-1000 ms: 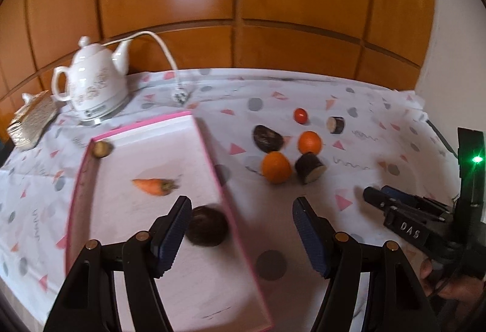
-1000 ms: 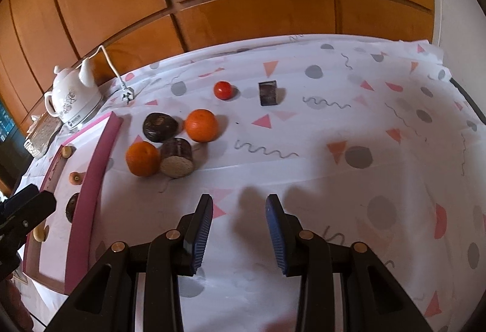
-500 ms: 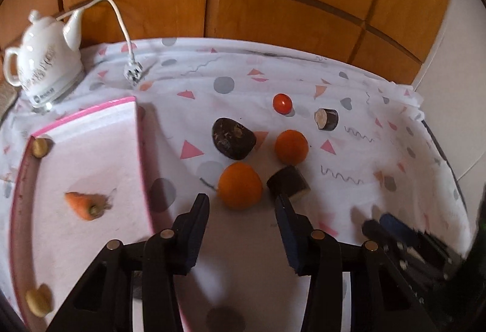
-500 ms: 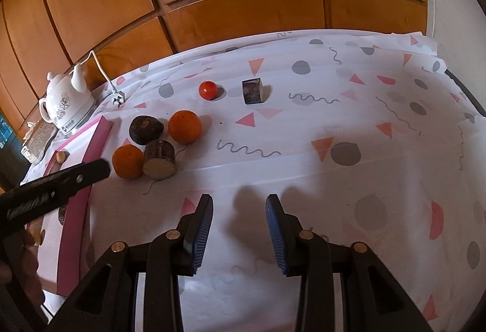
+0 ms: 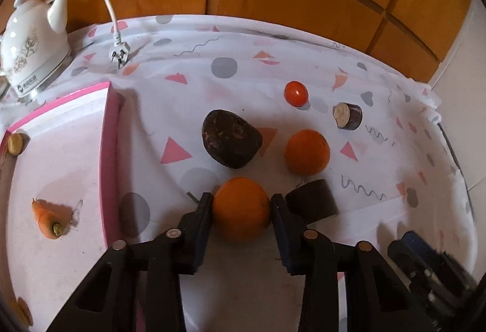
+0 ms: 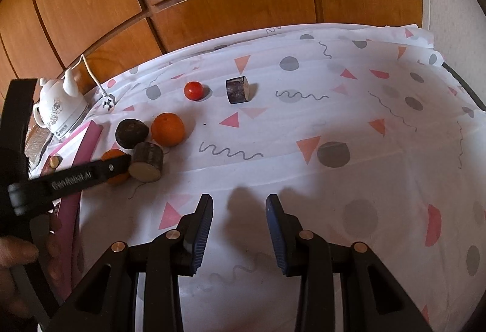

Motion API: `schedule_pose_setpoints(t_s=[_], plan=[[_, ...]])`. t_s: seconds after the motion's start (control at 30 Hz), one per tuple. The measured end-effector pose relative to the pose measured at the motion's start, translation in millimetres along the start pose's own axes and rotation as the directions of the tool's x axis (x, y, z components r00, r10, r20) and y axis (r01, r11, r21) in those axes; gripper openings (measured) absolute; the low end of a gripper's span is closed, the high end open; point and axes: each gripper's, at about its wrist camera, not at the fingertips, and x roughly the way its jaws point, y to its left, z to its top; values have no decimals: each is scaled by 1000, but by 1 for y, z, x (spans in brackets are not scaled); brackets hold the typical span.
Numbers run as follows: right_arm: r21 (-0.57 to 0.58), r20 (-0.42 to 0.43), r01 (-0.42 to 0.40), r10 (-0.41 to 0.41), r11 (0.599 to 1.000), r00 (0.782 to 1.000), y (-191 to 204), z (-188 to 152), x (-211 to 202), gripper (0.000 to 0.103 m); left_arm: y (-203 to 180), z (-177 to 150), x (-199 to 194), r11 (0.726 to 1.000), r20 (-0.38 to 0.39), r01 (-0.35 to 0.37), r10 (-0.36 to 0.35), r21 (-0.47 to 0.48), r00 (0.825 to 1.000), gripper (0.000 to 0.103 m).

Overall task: Organize fruits
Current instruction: 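Grasp the mandarin orange with the left gripper, then grasp the dark cylindrical slice with the right gripper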

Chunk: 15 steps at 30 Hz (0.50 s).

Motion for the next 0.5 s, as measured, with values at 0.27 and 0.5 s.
schedule_pose_setpoints(t_s=[0.27,0.5], plan=[[-11,-6,-7,7,1000,1000,0,9,5,37,0,-9,-17,998,45,54,-55,15,998,37],[-27,-19,-26,26,999,999,3,13,11,37,3,-24,-39,998,86,60,-61,12,994,37]])
